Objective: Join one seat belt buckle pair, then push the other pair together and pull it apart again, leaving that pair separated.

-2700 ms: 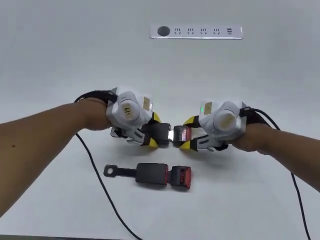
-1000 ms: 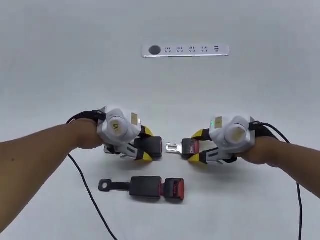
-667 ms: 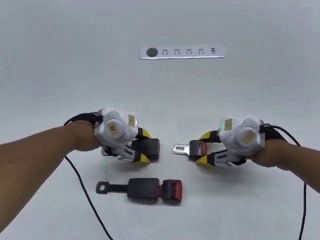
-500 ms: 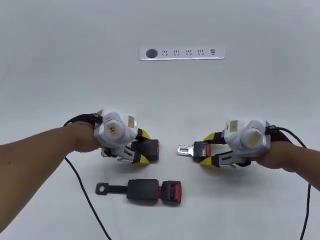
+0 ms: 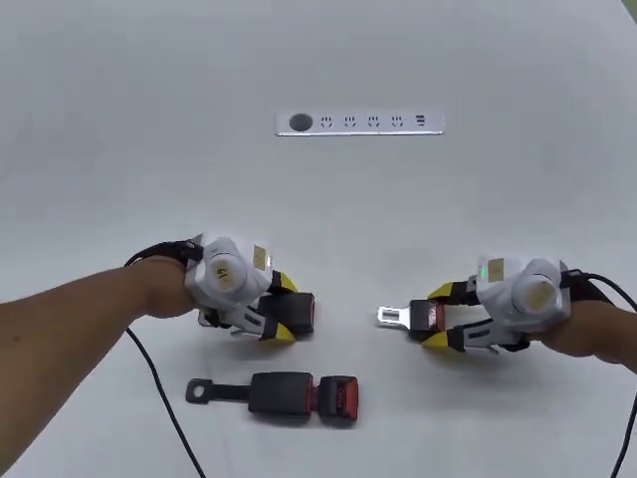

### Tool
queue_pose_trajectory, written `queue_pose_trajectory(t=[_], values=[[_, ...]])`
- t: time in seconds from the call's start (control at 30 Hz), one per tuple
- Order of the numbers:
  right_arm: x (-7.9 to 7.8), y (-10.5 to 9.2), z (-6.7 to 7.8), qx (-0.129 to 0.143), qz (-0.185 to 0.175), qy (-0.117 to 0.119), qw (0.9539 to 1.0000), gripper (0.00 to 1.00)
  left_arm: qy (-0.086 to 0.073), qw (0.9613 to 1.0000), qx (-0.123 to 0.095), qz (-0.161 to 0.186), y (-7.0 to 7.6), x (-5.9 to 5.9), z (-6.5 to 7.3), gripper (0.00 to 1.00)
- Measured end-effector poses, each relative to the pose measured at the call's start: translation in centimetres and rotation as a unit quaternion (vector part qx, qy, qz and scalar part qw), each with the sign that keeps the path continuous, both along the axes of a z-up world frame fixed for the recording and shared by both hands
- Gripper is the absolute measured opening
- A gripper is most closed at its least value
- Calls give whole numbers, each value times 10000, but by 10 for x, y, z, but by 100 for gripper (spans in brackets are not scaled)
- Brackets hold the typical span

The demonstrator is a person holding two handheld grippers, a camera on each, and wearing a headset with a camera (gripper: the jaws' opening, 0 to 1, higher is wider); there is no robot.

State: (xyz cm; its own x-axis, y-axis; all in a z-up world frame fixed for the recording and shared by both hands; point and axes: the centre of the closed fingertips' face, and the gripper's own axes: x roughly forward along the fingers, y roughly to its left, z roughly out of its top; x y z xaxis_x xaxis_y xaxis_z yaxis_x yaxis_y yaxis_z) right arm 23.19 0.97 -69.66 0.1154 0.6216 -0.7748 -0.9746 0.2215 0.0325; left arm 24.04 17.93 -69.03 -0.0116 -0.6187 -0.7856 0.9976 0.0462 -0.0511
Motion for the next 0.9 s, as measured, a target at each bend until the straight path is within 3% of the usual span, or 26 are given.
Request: queue_pose_trajectory(t=[0.4, 0.9], values=[[-3, -23, -2, -50, -164, 29, 9998, 34, -12, 10000, 24, -6, 0, -1, 1, 36], [-3, -27, 3, -132, -239, 20, 9996, 34, -92, 9997, 218, 18, -2, -3, 2, 37]])
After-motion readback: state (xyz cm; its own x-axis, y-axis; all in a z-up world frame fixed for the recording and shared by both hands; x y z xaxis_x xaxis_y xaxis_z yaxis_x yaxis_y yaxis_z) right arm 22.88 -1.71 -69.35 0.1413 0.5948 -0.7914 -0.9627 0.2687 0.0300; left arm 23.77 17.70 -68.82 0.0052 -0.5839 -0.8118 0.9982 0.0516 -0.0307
